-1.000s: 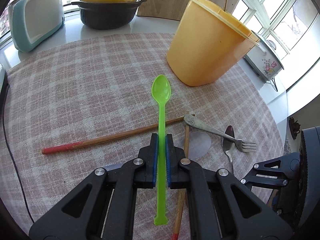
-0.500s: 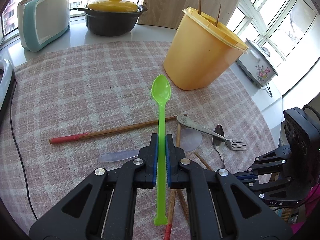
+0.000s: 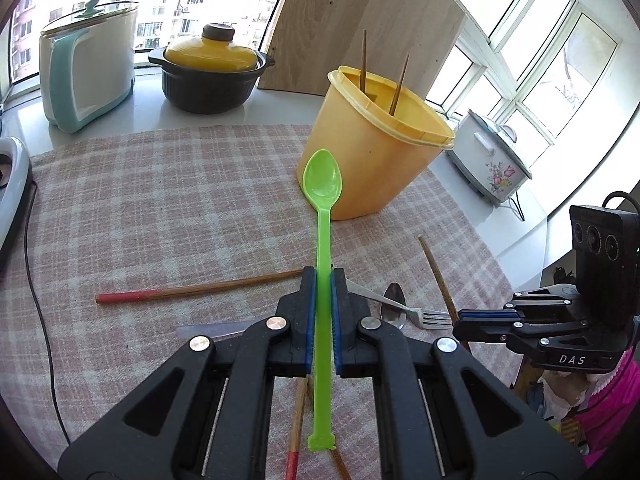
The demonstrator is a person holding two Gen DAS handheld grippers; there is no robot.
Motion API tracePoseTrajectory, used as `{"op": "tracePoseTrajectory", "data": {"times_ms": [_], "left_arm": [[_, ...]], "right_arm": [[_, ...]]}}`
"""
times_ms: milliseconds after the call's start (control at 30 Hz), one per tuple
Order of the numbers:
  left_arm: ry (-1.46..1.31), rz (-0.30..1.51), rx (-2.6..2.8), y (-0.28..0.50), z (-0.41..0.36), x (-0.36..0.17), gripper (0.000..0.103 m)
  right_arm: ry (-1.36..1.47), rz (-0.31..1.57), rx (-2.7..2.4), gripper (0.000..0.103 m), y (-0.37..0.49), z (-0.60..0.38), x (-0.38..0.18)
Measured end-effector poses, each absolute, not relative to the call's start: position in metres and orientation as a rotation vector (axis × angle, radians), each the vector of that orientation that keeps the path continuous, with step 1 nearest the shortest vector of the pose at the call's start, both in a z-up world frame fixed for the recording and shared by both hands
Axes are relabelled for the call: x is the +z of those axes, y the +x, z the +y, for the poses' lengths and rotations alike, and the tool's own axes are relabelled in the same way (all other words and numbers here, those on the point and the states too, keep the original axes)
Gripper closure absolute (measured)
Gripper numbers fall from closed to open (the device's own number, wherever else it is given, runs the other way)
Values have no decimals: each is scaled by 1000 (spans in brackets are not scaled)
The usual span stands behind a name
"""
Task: Organize utensils
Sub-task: 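Carry the green spoon in the left tool to the container while the right tool carries its chopstick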
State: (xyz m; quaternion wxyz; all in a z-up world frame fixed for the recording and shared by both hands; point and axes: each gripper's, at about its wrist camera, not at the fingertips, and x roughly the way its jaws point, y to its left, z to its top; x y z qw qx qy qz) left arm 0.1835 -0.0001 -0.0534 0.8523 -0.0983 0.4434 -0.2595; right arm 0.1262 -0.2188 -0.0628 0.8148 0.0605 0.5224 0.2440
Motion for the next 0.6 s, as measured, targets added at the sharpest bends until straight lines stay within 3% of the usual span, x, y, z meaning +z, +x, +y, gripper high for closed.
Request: {"op": "tracePoseTrajectory", "data": {"times_ms": [600], "left_arm": [[-280,701,-539,241,-34,14,99]], "right_arm": [[162,805,408,100,185,-255,44]]}}
